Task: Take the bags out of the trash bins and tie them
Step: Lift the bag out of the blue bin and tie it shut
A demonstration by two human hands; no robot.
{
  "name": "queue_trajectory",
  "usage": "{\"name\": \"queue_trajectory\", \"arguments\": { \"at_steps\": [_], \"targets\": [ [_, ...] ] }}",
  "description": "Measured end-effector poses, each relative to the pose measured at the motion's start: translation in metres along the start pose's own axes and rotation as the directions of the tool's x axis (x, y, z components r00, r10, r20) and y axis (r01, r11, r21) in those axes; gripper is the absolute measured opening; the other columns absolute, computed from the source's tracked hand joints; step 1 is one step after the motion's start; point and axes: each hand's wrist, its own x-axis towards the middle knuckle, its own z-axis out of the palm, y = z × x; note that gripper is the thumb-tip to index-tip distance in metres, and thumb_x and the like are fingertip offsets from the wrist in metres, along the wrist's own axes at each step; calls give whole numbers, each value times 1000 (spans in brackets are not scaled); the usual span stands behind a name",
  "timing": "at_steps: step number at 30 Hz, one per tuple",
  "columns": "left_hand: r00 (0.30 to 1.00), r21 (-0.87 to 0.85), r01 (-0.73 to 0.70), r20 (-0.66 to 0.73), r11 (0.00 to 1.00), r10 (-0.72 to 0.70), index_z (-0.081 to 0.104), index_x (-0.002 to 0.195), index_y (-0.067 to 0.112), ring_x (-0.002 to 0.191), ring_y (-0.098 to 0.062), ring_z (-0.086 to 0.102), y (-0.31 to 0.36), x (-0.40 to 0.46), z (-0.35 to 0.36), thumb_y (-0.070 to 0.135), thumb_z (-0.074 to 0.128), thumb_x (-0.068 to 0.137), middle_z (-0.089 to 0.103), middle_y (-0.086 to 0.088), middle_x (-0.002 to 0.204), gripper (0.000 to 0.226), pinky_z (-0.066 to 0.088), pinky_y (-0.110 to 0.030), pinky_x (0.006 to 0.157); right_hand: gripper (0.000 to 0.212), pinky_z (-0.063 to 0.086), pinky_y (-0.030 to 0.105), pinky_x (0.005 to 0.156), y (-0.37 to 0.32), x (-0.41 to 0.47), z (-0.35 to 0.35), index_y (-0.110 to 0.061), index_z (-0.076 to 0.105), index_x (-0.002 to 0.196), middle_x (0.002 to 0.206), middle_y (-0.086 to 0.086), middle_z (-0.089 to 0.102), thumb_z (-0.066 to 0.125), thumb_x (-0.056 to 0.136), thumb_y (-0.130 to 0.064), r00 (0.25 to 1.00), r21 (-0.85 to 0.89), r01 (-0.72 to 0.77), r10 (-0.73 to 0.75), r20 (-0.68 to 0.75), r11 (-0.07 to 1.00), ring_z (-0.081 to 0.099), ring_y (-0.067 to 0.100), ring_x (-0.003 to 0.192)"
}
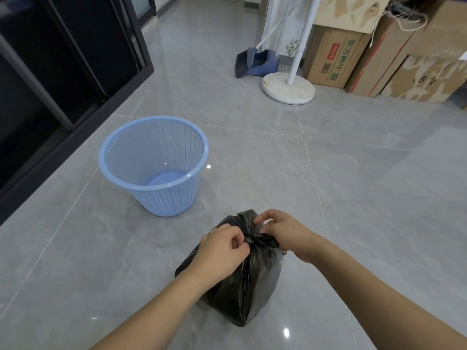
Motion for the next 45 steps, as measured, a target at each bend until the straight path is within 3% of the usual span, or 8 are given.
{"name": "queue_trajectory", "arguments": {
  "at_steps": [5,10,15,19,24,34,38,45],
  "targets": [
    [966,-477,257,146,840,-212,50,63,17,60,-13,50,8,4,-13,12,59,81,50,-1,62,21,42,-23,59,32,29,23,44,3,1,-1,-18,64,93,74,2,57,41,81,1,999,-81,27,-29,-21,996,39,16,54],
    [913,-614,407,249,676,-323,51,73,14,52,-13,48,11,7,-19,3,55,84,57,-6,65,16,47,-27,56,31,45,26,65,0,0,6,-25,63,83,90,1,66,38,87,-7,987,-381,144,-158,-4,913,57,14,75],
    [913,-438,408,196,801,-358,65,95,13,58,-12,48,6,10,-20,8,50,92,54,2,66,16,46,-27,59,36,43,36,64,1,-1,5,-18,51,67,72,0,59,38,94,-38,972,-555,181,-232,-24,812,57,20,72],
    [980,-49,180,96,983,-174,65,89,20,75,-13,61,4,11,-19,24,46,97,66,2,81,21,47,-30,66,54,31,30,49,5,1,6,-20,36,55,53,-6,46,35,96,-56,955,-712,162,-289,-60,683,45,13,52],
    [971,216,56,215,975,-104,56,82,16,76,-18,56,-10,11,-20,24,38,97,60,0,79,24,43,-33,65,56,31,28,46,15,8,-2,-21,40,53,56,-5,52,33,97,-55,914,-795,93,-368,-170,599,53,17,57],
    [961,229,168,179,959,-212,57,83,19,86,-19,61,-33,13,-35,24,36,95,65,0,91,24,51,-42,84,55,35,26,51,23,11,-10,-22,51,68,65,-8,59,26,93,-64,920,-777,62,-339,-200,626,59,15,67],
    [977,150,160,120,976,-179,50,84,23,81,-18,59,-37,12,-35,27,34,100,63,-1,86,23,49,-39,77,43,42,31,66,26,7,-10,-35,58,95,73,-15,55,38,83,-72,967,-749,150,-255,-26,646,57,14,79],
    [981,242,59,166,968,-101,34,143,29,127,-22,47,-33,-1,-11,54,38,96,47,-1,142,53,40,-37,103,27,50,32,79,25,1,-3,-36,63,112,103,-11,69,48,92,-46,951,-777,240,-302,68,582,62,13,94]
  ]
}}
